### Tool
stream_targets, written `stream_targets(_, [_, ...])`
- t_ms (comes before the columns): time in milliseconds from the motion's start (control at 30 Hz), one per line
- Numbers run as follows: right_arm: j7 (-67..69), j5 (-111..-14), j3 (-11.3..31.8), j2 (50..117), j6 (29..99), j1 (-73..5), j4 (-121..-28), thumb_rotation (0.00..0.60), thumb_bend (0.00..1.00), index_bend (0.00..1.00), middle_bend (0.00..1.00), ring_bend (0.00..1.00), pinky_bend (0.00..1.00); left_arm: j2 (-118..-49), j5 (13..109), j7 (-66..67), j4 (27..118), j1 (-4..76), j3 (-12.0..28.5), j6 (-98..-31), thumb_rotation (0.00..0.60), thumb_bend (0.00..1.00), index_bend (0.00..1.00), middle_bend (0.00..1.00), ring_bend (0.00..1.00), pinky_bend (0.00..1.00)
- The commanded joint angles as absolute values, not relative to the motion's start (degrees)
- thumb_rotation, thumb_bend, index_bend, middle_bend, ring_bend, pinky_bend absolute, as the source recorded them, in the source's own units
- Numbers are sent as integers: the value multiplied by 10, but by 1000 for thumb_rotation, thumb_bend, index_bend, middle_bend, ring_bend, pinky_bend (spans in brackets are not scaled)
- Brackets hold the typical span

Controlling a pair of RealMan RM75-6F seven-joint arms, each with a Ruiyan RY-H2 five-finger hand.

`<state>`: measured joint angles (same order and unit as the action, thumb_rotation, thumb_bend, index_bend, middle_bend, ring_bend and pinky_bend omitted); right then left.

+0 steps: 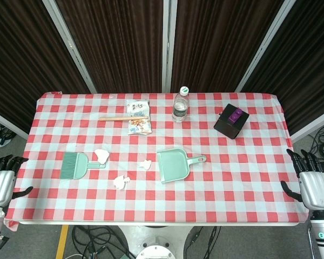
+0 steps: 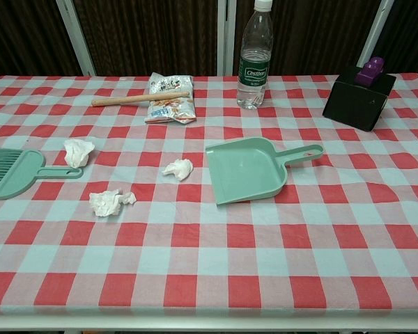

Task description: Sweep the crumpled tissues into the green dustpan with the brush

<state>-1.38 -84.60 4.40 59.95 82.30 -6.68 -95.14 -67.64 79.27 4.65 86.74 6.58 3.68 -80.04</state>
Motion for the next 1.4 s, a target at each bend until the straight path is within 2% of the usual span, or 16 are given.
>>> stream_targets(33, [-12,-848,44,600,825,-66,-950,600,225,54,151,34,69,-676,793,48,868,67,37,-800,600,99,219,195,107,142])
stream_targets(267, [-20,-854,47,584,832,-66,-955,600,225,54,150,34,69,-672,798,54,863,95,60,-791,600,98,222,195,109,148])
stream_targets(300, [-21,-856,48,581,834,-66,-956,600,225,53,150,34,69,-672,797,57,863,106,66,-781,600,97,231,195,126,181])
stream_targets(400, [-24,-861,49,576,835,-69,-958,600,225,54,150,34,68,-674,779,72,870,138,83,-740,600,94,279,211,219,378])
stream_targets(467, [-25,-864,50,573,834,-71,-959,600,224,54,148,34,68,-681,766,82,868,161,92,-710,600,94,324,269,329,566])
stream_targets(533, [-25,-867,51,570,834,-73,-960,600,225,54,146,34,69,-694,750,102,858,188,99,-672,600,98,347,322,428,689])
stream_targets(667, [-25,-868,52,566,835,-74,-962,600,225,56,146,34,68,-727,711,158,843,233,104,-609,600,109,369,373,579,805])
stream_targets(800, [-23,-865,49,565,833,-72,-963,600,224,56,145,34,72,-770,664,220,819,271,102,-560,600,124,386,412,661,880])
stream_targets(967, [-16,-863,47,564,838,-66,-963,600,225,57,145,34,75,-811,596,286,800,308,101,-521,600,125,392,421,674,902])
stream_targets(1400, [-6,-854,45,564,834,-63,-956,600,225,57,145,34,76,-881,507,391,799,355,79,-530,600,190,401,420,677,911])
